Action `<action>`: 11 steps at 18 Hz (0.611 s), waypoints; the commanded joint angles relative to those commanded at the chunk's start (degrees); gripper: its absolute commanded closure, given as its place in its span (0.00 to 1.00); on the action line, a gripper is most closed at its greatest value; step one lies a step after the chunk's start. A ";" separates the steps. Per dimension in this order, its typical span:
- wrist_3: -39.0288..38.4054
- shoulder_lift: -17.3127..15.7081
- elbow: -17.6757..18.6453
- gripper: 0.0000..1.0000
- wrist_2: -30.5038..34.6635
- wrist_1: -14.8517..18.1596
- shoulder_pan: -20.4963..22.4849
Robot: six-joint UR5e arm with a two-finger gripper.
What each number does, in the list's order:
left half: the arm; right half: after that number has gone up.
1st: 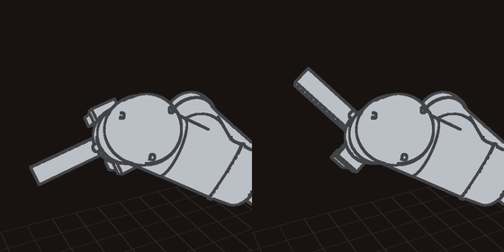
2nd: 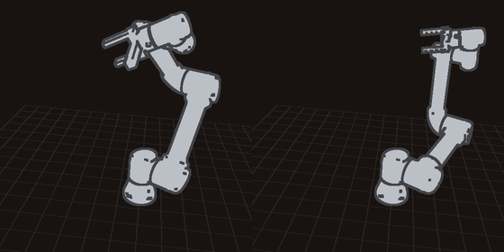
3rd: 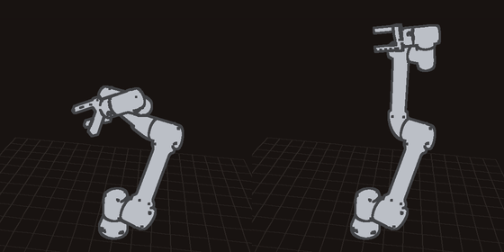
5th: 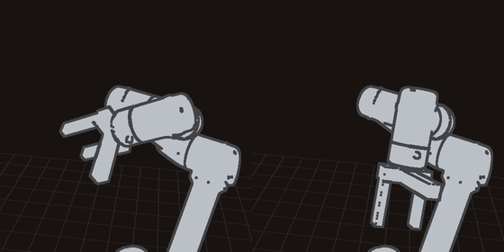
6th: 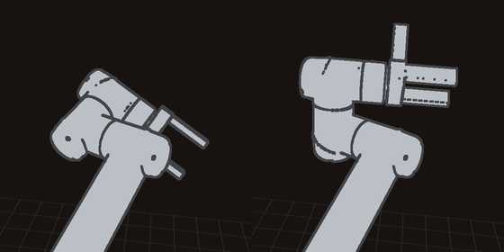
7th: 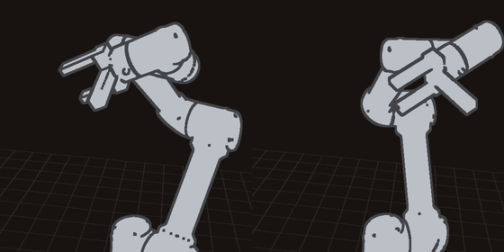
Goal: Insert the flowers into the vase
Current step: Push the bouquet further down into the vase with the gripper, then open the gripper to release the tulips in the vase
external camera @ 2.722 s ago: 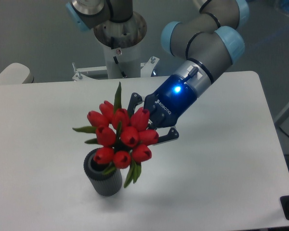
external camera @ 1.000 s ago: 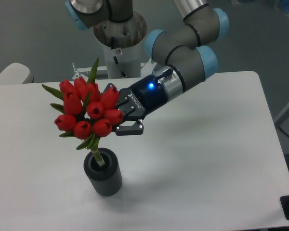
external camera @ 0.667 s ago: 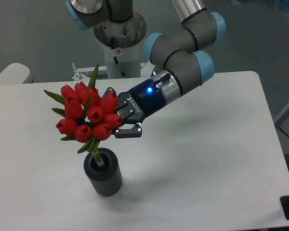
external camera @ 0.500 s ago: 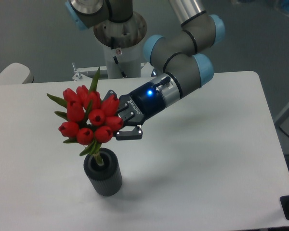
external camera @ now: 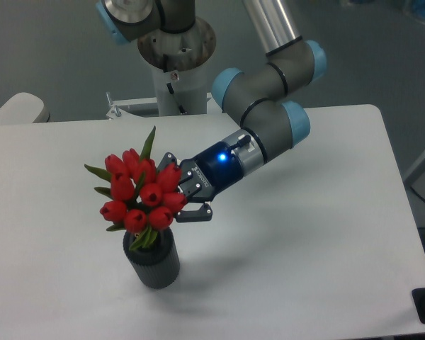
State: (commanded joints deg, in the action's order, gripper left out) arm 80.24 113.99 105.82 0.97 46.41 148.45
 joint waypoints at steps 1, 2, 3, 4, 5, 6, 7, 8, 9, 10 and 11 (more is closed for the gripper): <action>0.00 0.26 0.00 0.70 0.09 0.00 0.00; 0.00 0.53 0.26 0.70 0.09 0.00 0.09; 0.00 0.62 0.35 0.70 0.09 0.00 0.09; 0.00 0.62 0.44 0.70 0.09 0.00 0.17; 0.09 0.70 0.44 0.70 0.18 0.00 0.26; 0.09 0.88 0.61 0.69 0.26 0.00 0.26; 0.35 0.97 0.79 0.68 0.26 0.00 0.26; 0.70 1.40 0.88 0.68 0.26 0.00 0.26; 0.88 1.67 0.97 0.67 0.26 0.00 0.26; 0.88 2.02 0.97 0.66 0.26 0.00 0.26; 0.88 2.20 0.97 0.65 0.18 0.00 0.26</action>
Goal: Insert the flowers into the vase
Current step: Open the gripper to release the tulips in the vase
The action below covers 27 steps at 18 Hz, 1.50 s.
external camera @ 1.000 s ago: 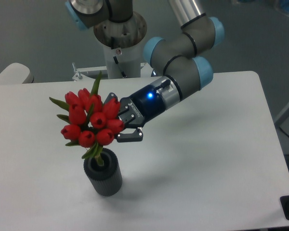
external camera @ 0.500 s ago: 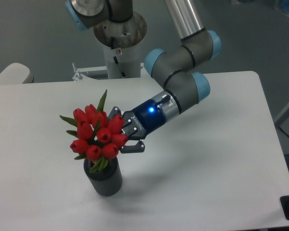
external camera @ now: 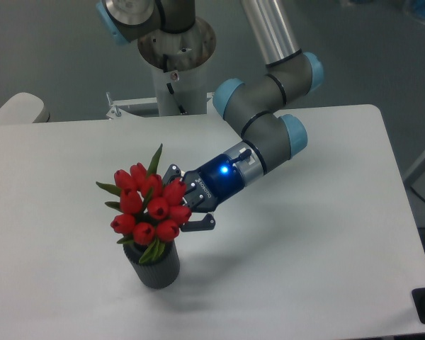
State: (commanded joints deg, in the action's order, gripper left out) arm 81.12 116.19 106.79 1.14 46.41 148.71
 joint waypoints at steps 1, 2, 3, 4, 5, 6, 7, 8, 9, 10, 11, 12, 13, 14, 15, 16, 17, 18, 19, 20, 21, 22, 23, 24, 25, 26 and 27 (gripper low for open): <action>0.00 0.09 0.00 0.62 0.09 0.00 0.00; -0.09 0.09 0.00 0.56 0.09 0.09 0.00; -0.17 0.26 0.00 0.54 0.09 0.09 0.00; -0.35 0.53 0.00 0.42 0.09 0.09 0.00; -0.18 0.79 0.00 0.19 0.09 0.09 0.00; -0.26 1.05 0.00 0.16 0.09 0.09 0.00; -0.44 1.23 0.00 0.03 0.09 0.09 0.00; -0.44 1.49 0.00 0.00 0.09 0.09 0.00; -0.44 1.50 0.00 0.00 0.09 0.09 0.00; -0.44 1.50 0.00 0.00 0.09 0.09 0.00; -0.44 1.50 0.00 0.00 0.09 0.09 0.00; -0.44 1.50 0.00 0.00 0.09 0.09 0.00; -0.35 1.67 0.00 0.00 0.09 0.09 0.00; -0.18 1.67 0.00 0.00 0.09 0.09 0.00; -0.09 1.76 0.09 0.00 0.09 0.09 0.00; -0.09 1.76 0.00 0.00 0.09 0.09 0.00; 0.00 1.76 0.00 0.00 0.09 0.09 0.00; 0.00 1.76 0.00 0.00 0.17 0.09 0.00; 0.00 1.85 -0.09 0.00 0.17 0.09 0.09; 0.09 1.85 0.00 0.00 0.17 0.00 0.26; 0.35 1.76 0.00 0.00 0.26 -0.09 0.70; 0.96 1.67 0.00 0.00 0.44 -0.44 1.31; 1.31 1.50 0.17 0.00 0.70 -0.53 2.36; 1.93 1.23 0.87 0.00 0.88 -0.53 3.77; 4.20 0.88 1.49 0.00 1.57 -0.53 5.87; 5.26 0.18 1.67 0.00 2.71 -0.44 7.37; 5.71 -0.78 1.93 0.00 4.29 -0.44 8.86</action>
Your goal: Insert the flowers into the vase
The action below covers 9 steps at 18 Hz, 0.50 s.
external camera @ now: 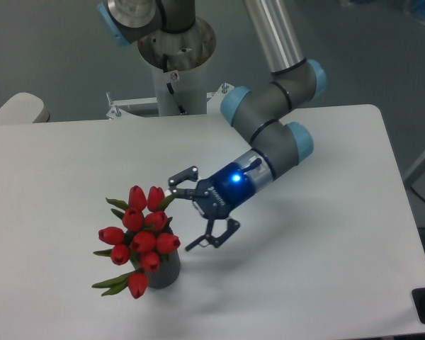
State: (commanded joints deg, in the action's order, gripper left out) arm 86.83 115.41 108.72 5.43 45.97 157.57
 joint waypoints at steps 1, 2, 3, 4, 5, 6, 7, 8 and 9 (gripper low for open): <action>0.00 -1.31 -0.08 0.00 1.84 -0.09 1.32; 0.00 -2.55 -0.09 0.00 3.60 0.00 2.29; 0.00 -3.95 -0.09 0.00 5.36 0.00 3.34; 0.00 -5.27 -0.09 0.00 6.94 0.00 4.22; 0.00 -7.11 0.09 0.00 8.87 0.00 4.84; 0.00 -9.04 0.18 0.00 11.42 0.00 5.28; 0.00 -10.80 0.18 0.00 14.23 0.00 5.55; -0.34 -12.47 -0.26 0.00 17.47 0.00 5.47; -0.61 -13.71 -1.31 0.00 21.77 0.17 5.29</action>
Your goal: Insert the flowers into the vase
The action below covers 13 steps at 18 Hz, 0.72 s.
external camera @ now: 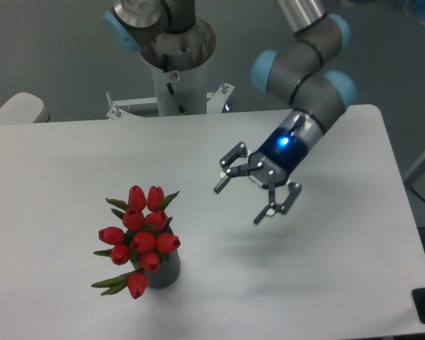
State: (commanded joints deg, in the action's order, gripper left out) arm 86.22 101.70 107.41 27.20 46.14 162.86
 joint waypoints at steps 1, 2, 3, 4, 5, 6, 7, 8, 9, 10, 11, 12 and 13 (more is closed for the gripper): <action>0.08 -0.53 -1.23 0.00 5.70 0.00 -0.26; 0.35 -0.97 -2.37 0.00 11.93 -0.09 -0.35; 0.52 -0.98 -3.95 0.00 16.96 -0.09 -0.61; 0.00 -1.07 -5.97 0.00 20.75 0.52 -0.70; -0.44 -1.33 -7.55 0.00 23.92 0.79 -0.88; -0.27 -1.50 -8.96 0.00 28.56 0.79 -1.05; 0.08 -1.25 -10.89 0.00 33.39 1.05 -1.58; 0.09 -0.98 -12.91 0.00 37.53 2.10 -2.54; 0.26 -0.81 -14.84 0.00 40.53 4.37 -3.42; 0.61 -0.28 -17.30 0.00 42.65 7.18 -3.78; 0.61 0.68 -19.85 0.00 44.32 10.43 -3.78; 0.61 1.47 -22.57 0.00 45.99 14.20 -3.87; 0.70 2.53 -25.38 0.00 47.49 17.46 -3.87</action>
State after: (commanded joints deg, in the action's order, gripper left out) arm 86.92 104.23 82.03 74.69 63.60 158.99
